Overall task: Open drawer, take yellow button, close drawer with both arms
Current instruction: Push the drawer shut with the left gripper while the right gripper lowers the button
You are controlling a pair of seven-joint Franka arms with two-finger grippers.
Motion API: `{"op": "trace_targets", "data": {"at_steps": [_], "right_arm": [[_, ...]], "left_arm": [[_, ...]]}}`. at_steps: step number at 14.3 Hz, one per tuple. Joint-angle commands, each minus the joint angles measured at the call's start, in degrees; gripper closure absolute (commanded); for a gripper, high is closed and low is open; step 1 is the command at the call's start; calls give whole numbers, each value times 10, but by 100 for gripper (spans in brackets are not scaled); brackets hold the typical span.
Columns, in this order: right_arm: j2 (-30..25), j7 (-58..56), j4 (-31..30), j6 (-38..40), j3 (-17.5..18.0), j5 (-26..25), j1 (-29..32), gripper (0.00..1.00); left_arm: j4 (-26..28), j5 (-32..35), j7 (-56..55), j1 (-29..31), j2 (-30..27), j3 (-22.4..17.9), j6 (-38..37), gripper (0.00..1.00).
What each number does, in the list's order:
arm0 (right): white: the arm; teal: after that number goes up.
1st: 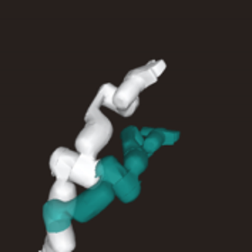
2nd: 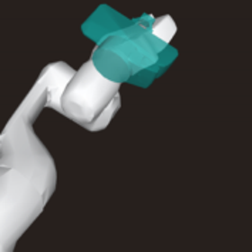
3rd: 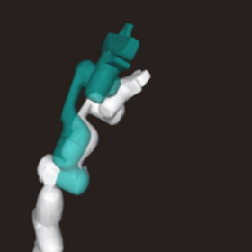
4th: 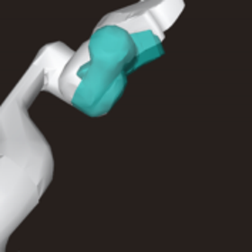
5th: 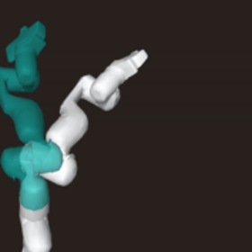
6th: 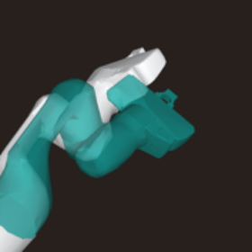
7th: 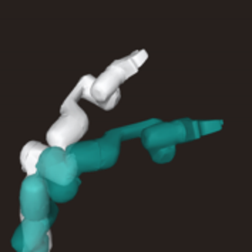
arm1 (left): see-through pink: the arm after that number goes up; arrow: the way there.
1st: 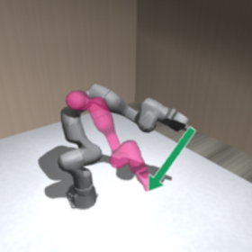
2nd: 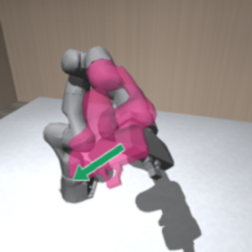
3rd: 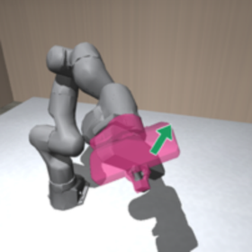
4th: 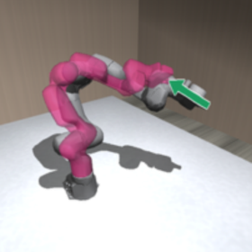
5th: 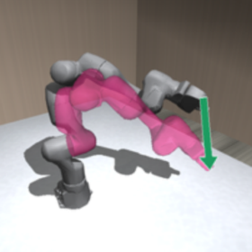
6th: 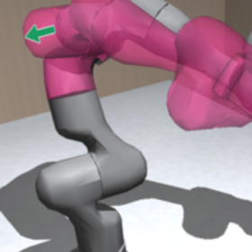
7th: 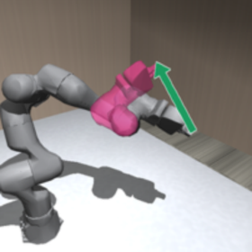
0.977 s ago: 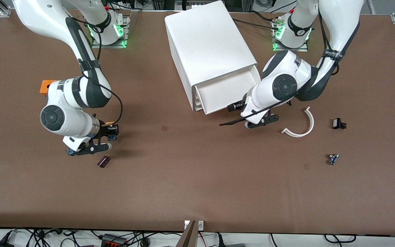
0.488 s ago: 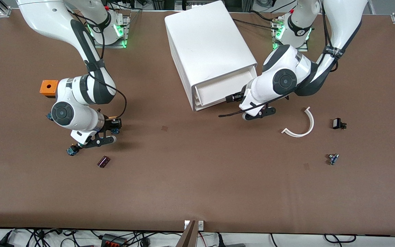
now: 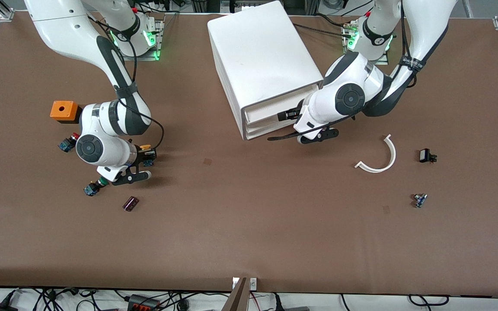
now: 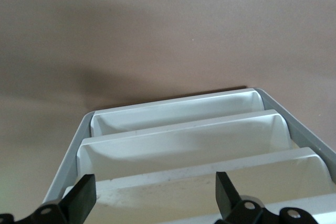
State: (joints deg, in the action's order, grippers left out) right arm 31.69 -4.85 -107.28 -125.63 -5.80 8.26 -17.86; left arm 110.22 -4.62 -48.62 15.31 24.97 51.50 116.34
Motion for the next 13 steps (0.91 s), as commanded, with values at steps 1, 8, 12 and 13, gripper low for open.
{"op": "trace_targets", "data": {"at_steps": [1, 8, 12, 13], "right_arm": [[3, -13, -5, -10, 2, 8, 5, 99], [2, -3, 10, -5, 1, 11, 9, 0], [-16, 3, 90, 79, -15, 9, 5, 0], [-16, 3, 130, 120, -25, 8, 5, 0]], "left_arm": [[17, -14, -1, 14, -14, 23, 0, 0], [24, -14, -4, 12, -15, 34, -1, 0], [4, -6, 6, 31, -28, 33, -6, 0], [-13, -2, 10, 45, -28, 30, -22, 0]]}}
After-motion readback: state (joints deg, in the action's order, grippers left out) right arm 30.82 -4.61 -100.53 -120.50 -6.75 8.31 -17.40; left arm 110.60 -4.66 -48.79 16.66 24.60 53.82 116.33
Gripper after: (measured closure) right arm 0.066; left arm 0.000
